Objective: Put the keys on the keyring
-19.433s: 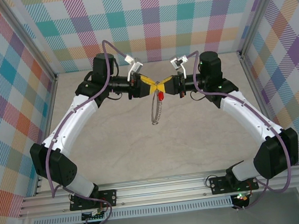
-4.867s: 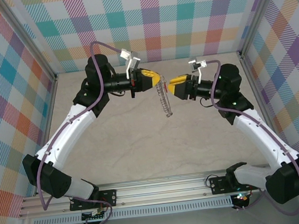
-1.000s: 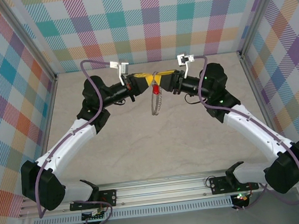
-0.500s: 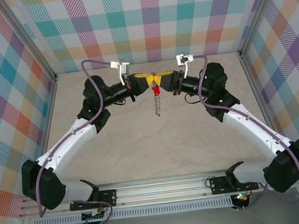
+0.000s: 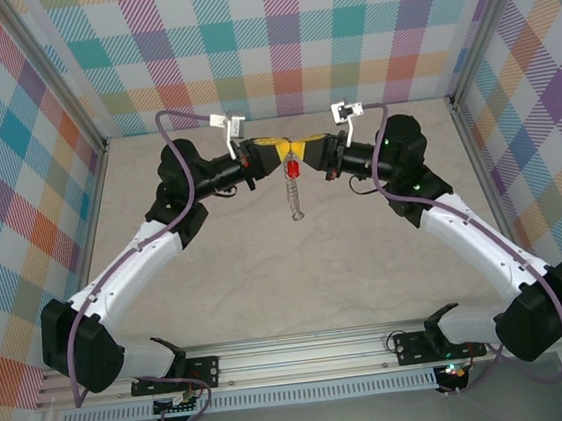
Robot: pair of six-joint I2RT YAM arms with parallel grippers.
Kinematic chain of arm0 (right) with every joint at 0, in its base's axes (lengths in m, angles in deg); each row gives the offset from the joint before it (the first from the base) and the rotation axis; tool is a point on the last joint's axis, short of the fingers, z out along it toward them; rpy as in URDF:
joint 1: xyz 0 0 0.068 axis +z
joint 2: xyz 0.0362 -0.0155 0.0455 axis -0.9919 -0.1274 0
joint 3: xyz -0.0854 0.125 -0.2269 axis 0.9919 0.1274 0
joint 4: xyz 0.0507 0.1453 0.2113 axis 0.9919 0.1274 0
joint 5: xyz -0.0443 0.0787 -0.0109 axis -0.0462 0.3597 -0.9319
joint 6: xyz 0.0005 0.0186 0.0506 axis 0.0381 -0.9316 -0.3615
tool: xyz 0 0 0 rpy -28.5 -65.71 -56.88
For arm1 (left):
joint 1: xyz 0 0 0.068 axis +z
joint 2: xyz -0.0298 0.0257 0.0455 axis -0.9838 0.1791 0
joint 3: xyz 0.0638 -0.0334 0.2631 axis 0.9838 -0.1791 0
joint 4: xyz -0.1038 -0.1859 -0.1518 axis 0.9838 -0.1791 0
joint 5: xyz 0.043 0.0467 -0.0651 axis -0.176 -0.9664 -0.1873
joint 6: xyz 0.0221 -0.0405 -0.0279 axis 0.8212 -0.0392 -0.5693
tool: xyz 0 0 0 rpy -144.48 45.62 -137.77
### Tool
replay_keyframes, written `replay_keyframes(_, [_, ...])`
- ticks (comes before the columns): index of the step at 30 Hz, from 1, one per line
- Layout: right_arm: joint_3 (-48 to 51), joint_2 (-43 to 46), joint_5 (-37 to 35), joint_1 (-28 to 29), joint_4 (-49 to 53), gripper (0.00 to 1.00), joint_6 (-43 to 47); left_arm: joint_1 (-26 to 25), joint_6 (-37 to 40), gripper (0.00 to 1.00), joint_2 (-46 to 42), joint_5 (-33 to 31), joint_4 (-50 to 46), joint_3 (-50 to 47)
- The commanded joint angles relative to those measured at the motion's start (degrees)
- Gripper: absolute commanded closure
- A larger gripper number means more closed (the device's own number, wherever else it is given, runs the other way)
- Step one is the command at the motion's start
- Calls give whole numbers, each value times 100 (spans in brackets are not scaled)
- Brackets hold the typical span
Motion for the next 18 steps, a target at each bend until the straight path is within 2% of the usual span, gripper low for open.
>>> replay_keyframes(1, [-527, 159, 250, -102, 1038, 100, 755, 30, 563, 87, -123, -131, -490, 472])
replay_keyframes(4, [-986, 38, 528, -253, 1814, 100, 1260, 118, 1053, 70, -196, 2, -1139, 715])
replay_keyframes(8, [-1621, -187, 841, -361, 2810, 100, 1934, 245, 1641, 58, -203, 349, -1997, 1109])
replay_keyframes(13, [-2048, -409, 1032, -492, 3426, 100, 2349, 349, 2211, 56, 76, 1100, -2922, 1673])
replay_keyframes(18, [-2180, -525, 1060, -513, 3615, 100, 2453, 345, 2609, 59, 398, 1872, -3554, 2142])
